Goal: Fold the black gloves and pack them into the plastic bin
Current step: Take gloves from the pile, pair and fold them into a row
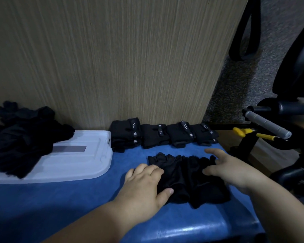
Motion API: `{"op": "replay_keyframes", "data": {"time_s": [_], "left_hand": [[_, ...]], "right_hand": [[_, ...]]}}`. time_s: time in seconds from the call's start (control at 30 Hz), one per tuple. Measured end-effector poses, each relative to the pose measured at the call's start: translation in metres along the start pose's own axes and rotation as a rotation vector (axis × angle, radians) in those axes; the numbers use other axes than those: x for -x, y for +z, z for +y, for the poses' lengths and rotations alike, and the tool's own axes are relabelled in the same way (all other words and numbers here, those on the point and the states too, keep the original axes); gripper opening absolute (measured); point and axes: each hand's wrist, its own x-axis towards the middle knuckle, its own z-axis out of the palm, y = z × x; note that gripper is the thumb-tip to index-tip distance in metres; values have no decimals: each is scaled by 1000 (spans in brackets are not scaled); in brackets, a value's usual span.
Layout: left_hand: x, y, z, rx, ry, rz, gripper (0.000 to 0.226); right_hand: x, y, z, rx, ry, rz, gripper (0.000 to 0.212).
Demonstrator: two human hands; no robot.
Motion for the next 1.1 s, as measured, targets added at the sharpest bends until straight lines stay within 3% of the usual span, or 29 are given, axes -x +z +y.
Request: {"op": "replay_keyframes", "data": {"time_s": [0.17, 0.37, 0.47, 0.57, 0.67, 0.73, 0.8, 0.87, 1.1], "left_hand": [[-1, -1, -1, 96, -11, 31, 54], [-3, -3, -1, 243, -43, 73, 35], [-8, 1, -7, 339, -82, 62, 32], [-13, 5, -13, 424, -127, 75, 35], [-17, 4, -15, 523, -191, 125, 30], [-19, 3, -16, 604, -254, 108, 39], [-21, 1, -15, 633, -294, 93, 64], [-21, -2, -12, 620, -322, 91, 69], [-25, 1, -8, 911, -405, 82, 18]], "right_hand": [[0, 10, -8, -461, -133, 2, 60], [11, 26, -26, -766, -246, -208, 56], [4, 30, -21, -609, -254, -90, 40], [-6, 31, -9, -272, -172, 78, 28], [-10, 33, 1, -42, -77, 63, 28], [-9, 37, 0, 16, -75, 68, 28], [-9, 40, -1, 11, -97, 75, 29], [-9, 44, -2, -49, -129, 55, 30], [-7, 58, -11, -259, -294, 59, 31]]}}
